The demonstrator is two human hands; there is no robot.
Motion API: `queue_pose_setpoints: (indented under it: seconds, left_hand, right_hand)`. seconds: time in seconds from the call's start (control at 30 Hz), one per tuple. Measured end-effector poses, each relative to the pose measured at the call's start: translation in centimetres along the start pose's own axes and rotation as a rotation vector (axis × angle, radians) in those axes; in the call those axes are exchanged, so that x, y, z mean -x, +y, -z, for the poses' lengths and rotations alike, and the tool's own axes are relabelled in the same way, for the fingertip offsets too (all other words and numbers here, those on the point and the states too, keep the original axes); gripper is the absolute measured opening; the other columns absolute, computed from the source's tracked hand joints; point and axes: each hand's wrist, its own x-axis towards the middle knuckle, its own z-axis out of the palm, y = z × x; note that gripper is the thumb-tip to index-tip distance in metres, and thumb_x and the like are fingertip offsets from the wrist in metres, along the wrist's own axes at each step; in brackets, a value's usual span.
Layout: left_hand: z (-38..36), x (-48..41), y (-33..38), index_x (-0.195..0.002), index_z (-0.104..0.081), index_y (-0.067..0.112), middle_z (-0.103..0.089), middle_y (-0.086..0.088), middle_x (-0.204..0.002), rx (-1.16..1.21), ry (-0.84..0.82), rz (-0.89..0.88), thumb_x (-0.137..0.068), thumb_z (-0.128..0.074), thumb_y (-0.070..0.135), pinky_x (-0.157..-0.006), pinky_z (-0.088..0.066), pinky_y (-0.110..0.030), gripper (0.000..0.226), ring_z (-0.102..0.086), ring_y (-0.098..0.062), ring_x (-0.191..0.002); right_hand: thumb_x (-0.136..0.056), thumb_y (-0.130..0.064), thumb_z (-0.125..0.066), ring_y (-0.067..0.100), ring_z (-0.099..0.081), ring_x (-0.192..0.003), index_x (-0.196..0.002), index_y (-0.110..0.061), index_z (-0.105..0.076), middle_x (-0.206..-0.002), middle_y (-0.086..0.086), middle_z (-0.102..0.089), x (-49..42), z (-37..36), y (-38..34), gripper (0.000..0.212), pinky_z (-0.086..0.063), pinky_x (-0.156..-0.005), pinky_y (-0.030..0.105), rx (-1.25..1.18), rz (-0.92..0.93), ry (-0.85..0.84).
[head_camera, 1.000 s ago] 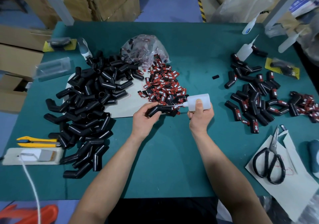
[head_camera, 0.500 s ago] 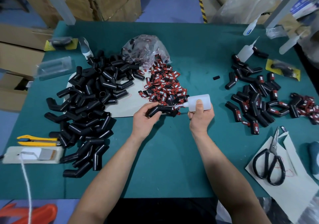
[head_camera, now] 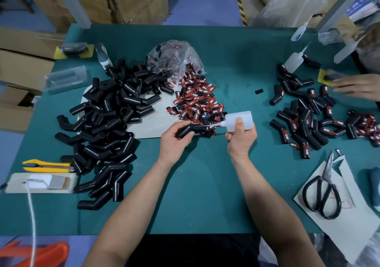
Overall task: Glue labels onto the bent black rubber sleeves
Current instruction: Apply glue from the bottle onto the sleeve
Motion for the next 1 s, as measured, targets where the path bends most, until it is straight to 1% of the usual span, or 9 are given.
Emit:
queue_pose_setpoints:
  seconds: [0.17,0.3,0.4,0.5,0.53,0.6,0.67,0.8,1.0]
  left_hand:
    - [0.10,0.01,-0.06,-0.102,-0.079,0.047,-0.074,0.008,-0.111,0.001,0.011,0.005,-0.085,-0.079,0.002,-0.074,-0.058,-0.021,0.048,-0.070,-0.007,-0.087]
    - [-0.04,0.06,0.08,-0.102,-0.078,0.051,-0.074,0.016,-0.110,-0.016,0.014,-0.008,-0.083,-0.079,0.012,-0.077,-0.058,-0.022,0.043,-0.070,-0.006,-0.091]
    - [-0.02,0.07,0.14,-0.102,-0.077,0.053,-0.072,0.020,-0.109,-0.038,0.016,-0.023,-0.083,-0.078,0.012,-0.082,-0.059,-0.026,0.045,-0.069,-0.005,-0.095]
    - [-0.06,0.10,0.24,-0.101,-0.077,0.053,-0.072,0.021,-0.108,-0.034,0.021,-0.028,-0.082,-0.078,0.014,-0.082,-0.059,-0.025,0.043,-0.069,-0.004,-0.096]
    - [-0.09,0.12,0.24,-0.100,-0.077,0.052,-0.073,0.021,-0.108,-0.035,0.025,-0.027,-0.082,-0.078,0.015,-0.084,-0.059,-0.027,0.042,-0.069,-0.004,-0.096]
    - [-0.08,0.12,0.13,-0.100,-0.077,0.049,-0.074,0.020,-0.107,-0.042,0.034,-0.027,-0.082,-0.079,0.011,-0.095,-0.058,-0.038,0.042,-0.069,-0.006,-0.099]
    - [-0.09,0.14,0.07,-0.100,-0.077,0.048,-0.074,0.019,-0.108,-0.050,0.033,-0.030,-0.083,-0.079,0.008,-0.101,-0.056,-0.046,0.044,-0.069,-0.008,-0.101]
    - [-0.21,0.20,0.34,-0.098,-0.076,0.053,-0.074,0.020,-0.107,-0.056,0.032,-0.036,-0.080,-0.078,0.016,-0.100,-0.057,-0.046,0.041,-0.069,-0.007,-0.100]
    - [-0.04,0.08,0.12,-0.100,-0.076,0.054,-0.074,0.019,-0.108,-0.067,0.029,-0.042,-0.080,-0.079,0.019,-0.096,-0.058,-0.045,0.040,-0.069,-0.009,-0.099]
  right_hand:
    - [-0.076,-0.044,-0.065,0.014,-0.046,-0.045,-0.083,-0.015,-0.055,-0.066,0.003,-0.056,0.00,0.08,0.14,0.031,-0.035,-0.039,0.021,0.000,0.004,-0.006]
    - [-0.076,-0.043,-0.066,0.013,-0.047,-0.046,-0.083,-0.015,-0.055,-0.064,-0.001,-0.057,-0.03,0.07,0.22,0.031,-0.036,-0.039,0.020,-0.002,0.005,-0.008]
    - [-0.075,-0.043,-0.067,0.013,-0.047,-0.046,-0.083,-0.016,-0.056,-0.066,0.001,-0.057,0.02,0.11,0.24,0.030,-0.036,-0.040,0.021,-0.002,0.005,-0.009]
    - [-0.075,-0.043,-0.067,0.013,-0.047,-0.047,-0.083,-0.016,-0.055,-0.067,0.002,-0.055,0.02,0.18,0.21,0.031,-0.036,-0.040,0.021,-0.003,0.007,-0.007]
    - [-0.075,-0.044,-0.067,0.013,-0.046,-0.047,-0.083,-0.016,-0.055,-0.067,0.002,-0.054,0.03,0.17,0.19,0.031,-0.035,-0.040,0.021,-0.002,0.007,-0.007]
    - [-0.074,-0.044,-0.066,0.013,-0.045,-0.046,-0.083,-0.015,-0.054,-0.067,0.004,-0.052,0.10,0.10,0.17,0.033,-0.035,-0.039,0.021,0.004,0.009,-0.006]
    - [-0.074,-0.045,-0.066,0.012,-0.046,-0.047,-0.082,-0.015,-0.053,-0.067,0.004,-0.052,0.13,0.10,0.18,0.033,-0.035,-0.039,0.021,0.011,0.014,-0.004]
    - [-0.075,-0.046,-0.066,0.013,-0.046,-0.046,-0.082,-0.015,-0.054,-0.068,0.007,-0.053,0.18,0.14,0.10,0.034,-0.036,-0.039,0.021,0.022,0.022,-0.001]
    - [-0.075,-0.046,-0.067,0.011,-0.048,-0.047,-0.083,-0.017,-0.055,-0.068,0.004,-0.055,0.21,0.22,0.11,0.033,-0.037,-0.038,0.021,0.027,0.029,0.001]
